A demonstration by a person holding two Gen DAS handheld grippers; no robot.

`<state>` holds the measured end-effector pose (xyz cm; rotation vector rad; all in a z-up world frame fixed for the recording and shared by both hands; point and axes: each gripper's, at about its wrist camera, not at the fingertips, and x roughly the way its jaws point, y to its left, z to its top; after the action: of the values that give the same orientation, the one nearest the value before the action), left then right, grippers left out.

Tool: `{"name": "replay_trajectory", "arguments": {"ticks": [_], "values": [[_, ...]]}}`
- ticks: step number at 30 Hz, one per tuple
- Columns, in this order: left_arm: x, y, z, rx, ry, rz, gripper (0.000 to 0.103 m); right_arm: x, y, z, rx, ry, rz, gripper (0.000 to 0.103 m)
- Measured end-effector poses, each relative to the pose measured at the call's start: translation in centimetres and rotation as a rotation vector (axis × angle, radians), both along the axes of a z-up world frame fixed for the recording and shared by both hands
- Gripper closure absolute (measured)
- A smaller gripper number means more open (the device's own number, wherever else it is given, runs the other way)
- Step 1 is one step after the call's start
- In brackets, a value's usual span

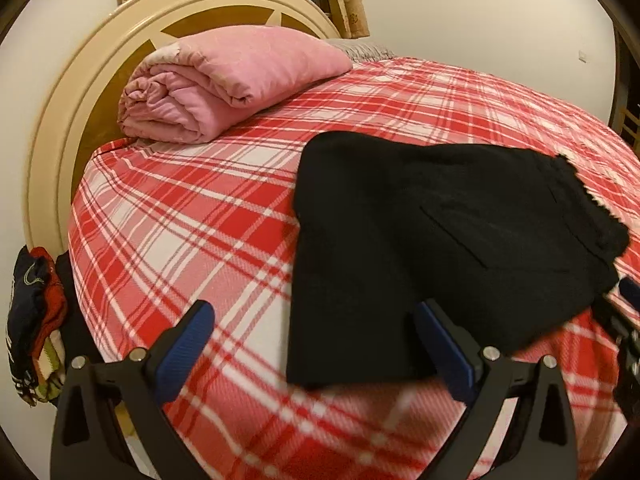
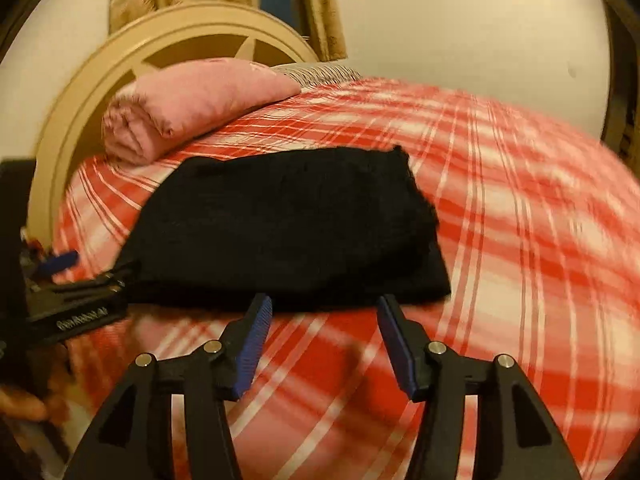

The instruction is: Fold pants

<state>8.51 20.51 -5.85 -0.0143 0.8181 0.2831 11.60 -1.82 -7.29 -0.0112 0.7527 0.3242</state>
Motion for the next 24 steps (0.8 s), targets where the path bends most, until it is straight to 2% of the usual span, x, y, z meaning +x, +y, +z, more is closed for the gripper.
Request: {"name": "replay_trajectory", "arguments": {"ticks": [6, 13, 16, 18, 24], "values": [[-3.3, -1.3, 1.1, -0.01, -0.019, -0.059, 0.001, -3.5, -1.7, 0.6, 0.071, 0.049, -0.07, 0.046], [-6.7, -3.1, 2.6, -0.017, -0.022, -0.107, 0.001, -7.5, -2.8, 3.4, 0.074, -0.037, -0.128, 0.046], [-7.9, -3.5, 3.3, -0.019, -0.047, -0.114, 0.001, -9.2, -3.3, 4.7, 0.087, -0.088, -0.164, 0.045], [-8.7, -3.5, 3.9, -0.024, -0.065, -0.12, 0.0, -10.0, -3.6, 5.6, 0.094, -0.116, -0.179, 0.041], [-10.8, -3.4, 5.9, -0.03, -0.108, -0.118, 0.0, -12.6, -4.0, 7.7, 0.12, -0.195, -0.194, 0.04]]}}
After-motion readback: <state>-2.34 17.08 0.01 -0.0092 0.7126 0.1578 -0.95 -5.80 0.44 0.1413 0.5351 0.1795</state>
